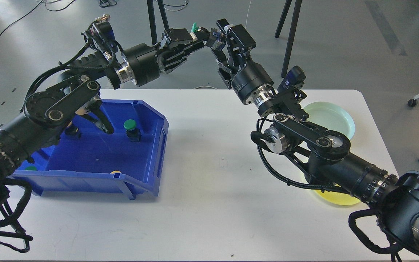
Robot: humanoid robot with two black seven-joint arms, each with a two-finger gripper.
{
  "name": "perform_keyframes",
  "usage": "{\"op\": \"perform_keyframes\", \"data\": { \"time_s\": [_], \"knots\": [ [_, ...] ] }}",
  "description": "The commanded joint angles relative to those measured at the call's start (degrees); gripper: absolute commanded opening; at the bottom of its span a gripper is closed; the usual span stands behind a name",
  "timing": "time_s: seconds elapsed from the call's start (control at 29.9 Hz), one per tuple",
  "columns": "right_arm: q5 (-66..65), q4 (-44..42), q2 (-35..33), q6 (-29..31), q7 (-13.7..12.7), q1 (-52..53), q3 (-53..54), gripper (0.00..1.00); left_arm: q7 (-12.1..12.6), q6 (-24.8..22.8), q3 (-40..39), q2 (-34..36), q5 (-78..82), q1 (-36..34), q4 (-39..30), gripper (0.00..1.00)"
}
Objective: Pass button and place on color plate
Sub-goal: 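Grasp the green-capped button with the right gripper from the left gripper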
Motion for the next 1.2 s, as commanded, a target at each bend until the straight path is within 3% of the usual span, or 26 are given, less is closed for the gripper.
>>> {"op": "perform_keyframes", "data": {
  "time_s": [0.0, 0.6, 0.67, 0.74, 0.84, 1.17],
  "knots": [
    [0.0, -0.55, 0.0, 0.0, 0.0, 0.32, -0.01, 0.78, 0.0, 0.0, 0.0, 0.0, -0.04, 0.02, 0.02, 0.29],
    [0.0, -0.55, 0.0, 0.0, 0.0, 0.23, -1.41, 0.67, 0.0, 0.0, 0.0, 0.0, -0.13, 0.02, 0.28, 0.3],
    [0.0, -0.46, 0.0, 0.0, 0.0, 0.14, -1.41, 0.62, 0.0, 0.0, 0.0, 0.0, -0.13, 0.02, 0.28, 0.3],
    [0.0, -0.46, 0.0, 0.09, 0.0, 0.14, -1.76, 0.49, 0.0, 0.0, 0.0, 0.0, -0.13, 0.02, 0.28, 0.3],
    [0.0, -0.38, 0.0, 0.09, 0.0, 0.4, -3.08, 0.39, 0.0, 0.0, 0.0, 0.0, -0.13, 0.02, 0.28, 0.3],
    [0.0, -0.38, 0.0, 0.0, 0.0, 0.58, -3.17, 0.28, 0.0, 0.0, 0.0, 0.09, -0.13, 0.02, 0.28, 0.3]
  ]
}}
